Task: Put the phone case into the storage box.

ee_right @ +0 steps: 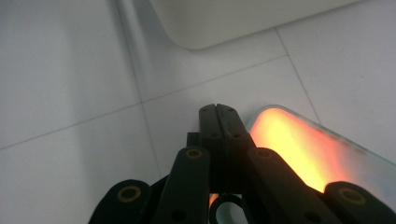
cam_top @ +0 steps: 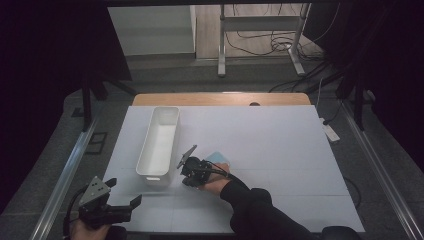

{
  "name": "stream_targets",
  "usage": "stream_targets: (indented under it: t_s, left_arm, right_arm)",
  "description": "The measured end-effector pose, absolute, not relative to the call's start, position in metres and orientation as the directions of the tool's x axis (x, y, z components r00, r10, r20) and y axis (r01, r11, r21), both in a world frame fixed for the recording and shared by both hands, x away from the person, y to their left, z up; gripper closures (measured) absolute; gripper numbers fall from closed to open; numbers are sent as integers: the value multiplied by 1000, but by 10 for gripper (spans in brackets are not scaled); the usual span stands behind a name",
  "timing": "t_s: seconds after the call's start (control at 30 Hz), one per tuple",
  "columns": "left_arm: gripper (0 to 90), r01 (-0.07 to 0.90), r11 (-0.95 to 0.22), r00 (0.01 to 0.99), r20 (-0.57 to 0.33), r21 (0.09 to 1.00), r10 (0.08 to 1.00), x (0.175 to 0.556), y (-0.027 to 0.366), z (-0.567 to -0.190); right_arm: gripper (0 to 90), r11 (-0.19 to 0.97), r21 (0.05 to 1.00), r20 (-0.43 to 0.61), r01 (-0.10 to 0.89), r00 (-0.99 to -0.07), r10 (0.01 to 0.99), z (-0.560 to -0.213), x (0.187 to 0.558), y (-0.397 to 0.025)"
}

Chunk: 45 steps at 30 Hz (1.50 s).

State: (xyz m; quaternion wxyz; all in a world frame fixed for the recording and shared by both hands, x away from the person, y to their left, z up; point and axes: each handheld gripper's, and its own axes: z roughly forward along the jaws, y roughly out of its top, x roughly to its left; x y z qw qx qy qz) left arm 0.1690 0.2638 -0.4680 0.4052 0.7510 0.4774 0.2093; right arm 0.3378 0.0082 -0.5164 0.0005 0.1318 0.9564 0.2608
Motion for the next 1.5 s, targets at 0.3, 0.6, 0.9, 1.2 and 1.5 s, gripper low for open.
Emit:
stream_targets:
  t_s: [0.3, 0.6, 0.9, 1.2, 1.5]
  left_arm:
    - [5, 548, -217, 456, -71, 808, 887, 169, 264, -468]
    - [6, 548, -218, 456, -70, 808, 887, 169, 263, -468]
    - [6, 549, -219, 456, -70, 807, 887, 169, 263, -468]
    - [6, 549, -219, 456, -69, 807, 887, 169, 263, -468]
    - [7, 549, -221, 456, -67, 806, 887, 169, 263, -468]
  right_arm:
    - [894, 817, 499, 64, 289, -952, 298, -515, 351, -8]
    - [894, 811, 496, 46, 310, -942, 332, -514, 360, -20]
    - [894, 798, 495, 38, 343, -927, 374, -513, 372, -32]
    - [894, 792, 496, 25, 357, -917, 398, -514, 380, -38]
    - [894, 769, 508, 37, 389, -901, 431, -515, 390, -45]
